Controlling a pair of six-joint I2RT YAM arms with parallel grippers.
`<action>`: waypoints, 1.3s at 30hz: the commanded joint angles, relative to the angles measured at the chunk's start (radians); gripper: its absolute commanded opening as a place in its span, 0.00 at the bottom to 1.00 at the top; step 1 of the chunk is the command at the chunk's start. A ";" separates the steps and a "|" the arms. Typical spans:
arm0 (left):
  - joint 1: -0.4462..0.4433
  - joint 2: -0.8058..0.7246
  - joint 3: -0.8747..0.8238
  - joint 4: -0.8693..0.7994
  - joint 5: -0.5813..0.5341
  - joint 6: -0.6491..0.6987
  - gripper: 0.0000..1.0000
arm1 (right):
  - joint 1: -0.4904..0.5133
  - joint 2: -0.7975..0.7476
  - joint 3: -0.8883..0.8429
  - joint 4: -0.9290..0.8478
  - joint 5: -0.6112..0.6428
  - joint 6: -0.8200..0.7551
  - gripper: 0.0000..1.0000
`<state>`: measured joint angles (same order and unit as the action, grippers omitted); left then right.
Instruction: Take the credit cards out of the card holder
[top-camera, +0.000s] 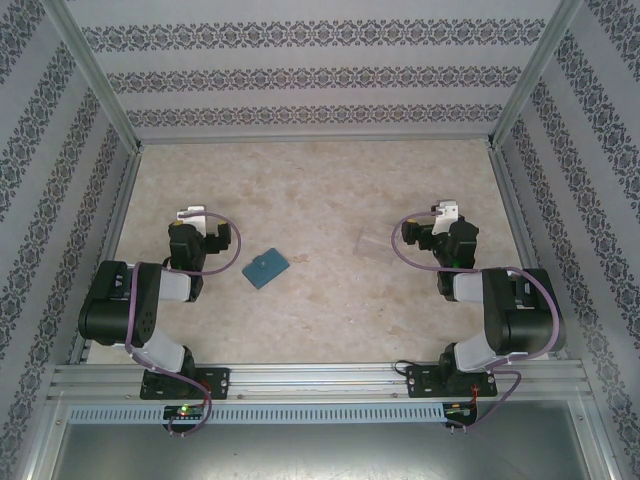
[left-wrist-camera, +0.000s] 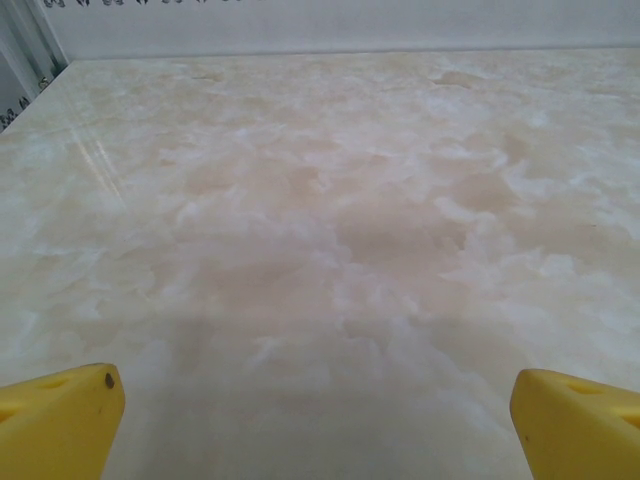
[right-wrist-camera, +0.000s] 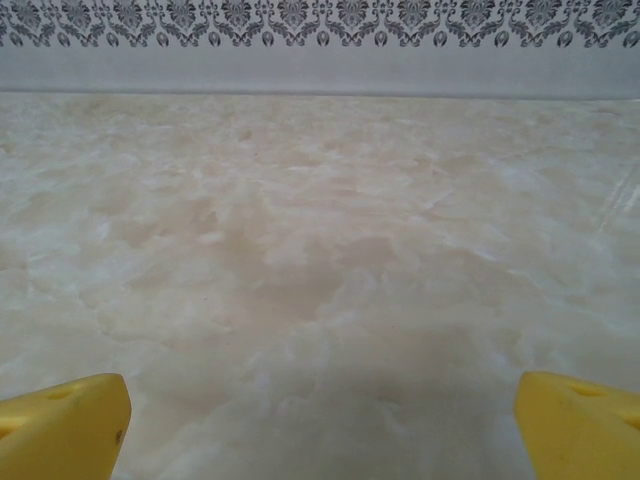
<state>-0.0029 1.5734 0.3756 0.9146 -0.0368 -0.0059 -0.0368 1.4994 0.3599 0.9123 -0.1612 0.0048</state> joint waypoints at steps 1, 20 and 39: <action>-0.021 -0.056 -0.033 0.053 -0.036 0.015 1.00 | 0.005 -0.065 -0.041 0.021 0.045 0.031 0.98; -0.283 -0.284 0.391 -0.927 -0.092 -0.180 1.00 | 0.128 -0.467 0.180 -0.836 0.139 0.150 0.84; -0.322 -0.098 0.607 -1.473 0.220 -0.333 1.00 | 0.227 -0.252 0.573 -1.616 0.042 0.519 0.71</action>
<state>-0.3145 1.4403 0.9470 -0.4622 0.1112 -0.3145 0.1818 1.2076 0.8928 -0.6121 -0.0837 0.4736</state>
